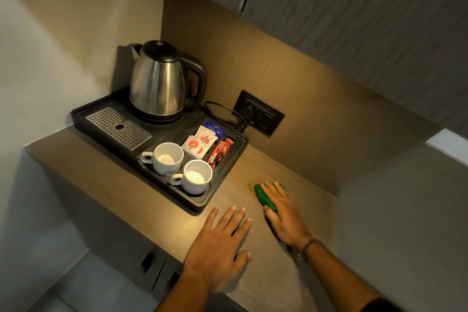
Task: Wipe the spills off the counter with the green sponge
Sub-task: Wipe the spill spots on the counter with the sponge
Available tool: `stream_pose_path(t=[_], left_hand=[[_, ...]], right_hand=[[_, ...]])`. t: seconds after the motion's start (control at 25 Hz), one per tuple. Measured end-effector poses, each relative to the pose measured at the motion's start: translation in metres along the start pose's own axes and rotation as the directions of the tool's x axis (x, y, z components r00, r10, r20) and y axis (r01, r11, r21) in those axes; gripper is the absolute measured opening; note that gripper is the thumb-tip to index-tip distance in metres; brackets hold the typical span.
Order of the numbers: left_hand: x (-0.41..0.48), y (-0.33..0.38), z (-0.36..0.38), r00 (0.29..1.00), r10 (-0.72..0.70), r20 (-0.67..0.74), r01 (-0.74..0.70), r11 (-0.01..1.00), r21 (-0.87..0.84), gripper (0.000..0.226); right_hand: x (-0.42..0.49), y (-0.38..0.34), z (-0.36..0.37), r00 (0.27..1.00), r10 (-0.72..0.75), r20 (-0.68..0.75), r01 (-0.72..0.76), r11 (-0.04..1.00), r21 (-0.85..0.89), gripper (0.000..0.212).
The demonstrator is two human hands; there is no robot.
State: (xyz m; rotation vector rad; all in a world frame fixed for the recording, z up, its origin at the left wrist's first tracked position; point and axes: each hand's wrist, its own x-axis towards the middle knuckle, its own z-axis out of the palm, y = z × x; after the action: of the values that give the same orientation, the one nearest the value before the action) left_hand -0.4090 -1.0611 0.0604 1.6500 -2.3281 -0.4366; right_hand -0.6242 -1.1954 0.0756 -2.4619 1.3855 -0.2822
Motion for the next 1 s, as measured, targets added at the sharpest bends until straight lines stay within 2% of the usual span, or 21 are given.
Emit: stream_pose_path(t=[0.16, 0.32, 0.4, 0.48, 0.52, 0.6, 0.68, 0.72, 0.8, 0.92, 1.0], left_hand=[[0.000, 0.001, -0.002, 1.000, 0.011, 0.011, -0.011, 1.000, 0.024, 0.072], [0.000, 0.001, -0.005, 0.999, 0.004, 0.035, -0.004, 1.000, 0.014, 0.072], [0.001, 0.002, -0.005, 0.999, 0.002, 0.039, -0.002, 1.000, 0.018, 0.072], [0.000, 0.002, -0.005, 0.999, 0.009, 0.040, -0.010, 1.000, 0.025, 0.072], [0.000, 0.001, -0.005, 0.999, 0.009, 0.034, -0.010, 1.000, 0.024, 0.072], [0.001, 0.001, -0.003, 1.000, 0.003, 0.024, -0.003, 1.000, 0.018, 0.072], [0.001, 0.001, -0.002, 1.000, -0.002, 0.024, 0.002, 1.000, 0.011, 0.072], [0.001, 0.001, -0.002, 1.000, -0.003, 0.026, 0.003, 1.000, 0.008, 0.071], [0.002, 0.000, -0.001, 1.000, 0.001, 0.024, -0.001, 1.000, 0.007, 0.071], [0.002, 0.001, -0.001, 1.000, 0.001, 0.018, -0.001, 1.000, 0.004, 0.071], [0.001, 0.000, 0.000, 1.000, -0.001, 0.030, 0.001, 1.000, 0.002, 0.072]], right_hand=[[0.033, -0.022, -0.002, 0.976, 0.215, -0.044, -0.214, 0.977, 0.027, 0.059], [-0.010, -0.006, 0.005, 0.999, -0.040, 0.002, 0.040, 0.999, 0.022, 0.060], [-0.005, 0.007, -0.004, 0.999, 0.029, -0.023, -0.028, 0.999, 0.025, 0.057], [0.027, -0.007, -0.006, 0.985, 0.160, -0.058, -0.157, 0.986, 0.051, 0.057], [0.036, -0.020, -0.002, 0.983, 0.176, -0.054, -0.173, 0.983, 0.060, 0.057], [0.033, -0.030, 0.011, 0.998, 0.056, -0.023, -0.054, 0.997, 0.059, 0.059], [0.003, -0.009, 0.011, 0.996, -0.089, 0.016, 0.088, 0.995, 0.035, 0.059], [-0.008, 0.006, 0.005, 0.995, -0.103, 0.013, 0.103, 0.994, 0.032, 0.059], [0.000, 0.020, -0.008, 1.000, -0.021, -0.001, 0.021, 0.999, 0.044, 0.056], [0.035, -0.003, -0.007, 0.978, 0.199, -0.057, -0.196, 0.979, 0.055, 0.057], [0.018, -0.021, 0.004, 0.990, 0.129, -0.050, -0.127, 0.991, 0.048, 0.060]])
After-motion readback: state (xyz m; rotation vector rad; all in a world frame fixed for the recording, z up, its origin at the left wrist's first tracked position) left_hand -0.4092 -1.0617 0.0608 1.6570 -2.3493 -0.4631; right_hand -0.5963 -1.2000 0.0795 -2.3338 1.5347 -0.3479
